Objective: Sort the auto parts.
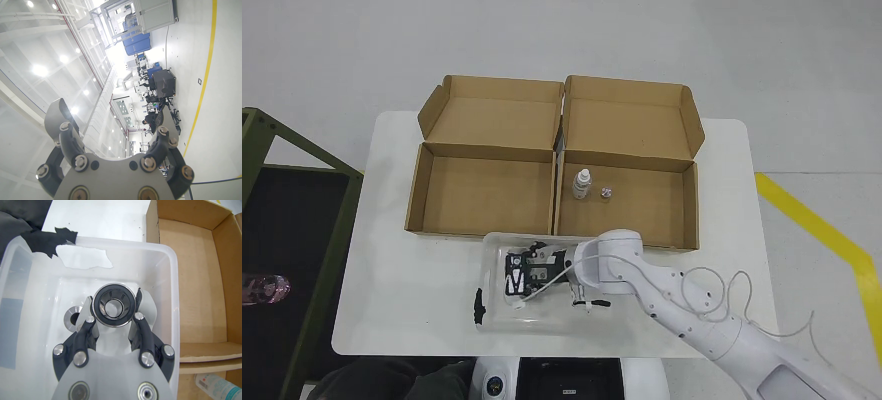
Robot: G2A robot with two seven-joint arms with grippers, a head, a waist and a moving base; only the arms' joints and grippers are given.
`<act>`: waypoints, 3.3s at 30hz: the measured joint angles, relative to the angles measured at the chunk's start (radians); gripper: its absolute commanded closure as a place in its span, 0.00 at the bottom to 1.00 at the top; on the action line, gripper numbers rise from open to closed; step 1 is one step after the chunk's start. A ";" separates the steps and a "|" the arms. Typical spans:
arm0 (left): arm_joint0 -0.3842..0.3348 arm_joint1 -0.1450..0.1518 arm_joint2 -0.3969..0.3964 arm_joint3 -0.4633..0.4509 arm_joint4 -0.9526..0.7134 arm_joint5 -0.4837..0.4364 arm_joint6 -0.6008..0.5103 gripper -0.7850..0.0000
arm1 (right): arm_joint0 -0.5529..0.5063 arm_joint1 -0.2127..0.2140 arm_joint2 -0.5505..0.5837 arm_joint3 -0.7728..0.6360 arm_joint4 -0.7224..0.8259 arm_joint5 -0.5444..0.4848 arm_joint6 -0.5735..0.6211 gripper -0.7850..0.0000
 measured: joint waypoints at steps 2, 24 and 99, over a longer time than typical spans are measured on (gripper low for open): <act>0.000 0.000 0.000 0.000 0.000 0.000 0.000 0.00 | -0.010 0.003 0.010 -0.015 0.003 -0.008 -0.004 1.00; 0.000 0.000 0.000 0.000 0.000 0.000 0.000 0.00 | -0.067 0.038 0.152 -0.188 0.047 -0.076 -0.036 1.00; 0.000 0.000 0.000 0.000 0.000 0.000 0.000 0.00 | 0.399 -0.222 -0.033 0.612 0.069 0.136 -0.155 0.84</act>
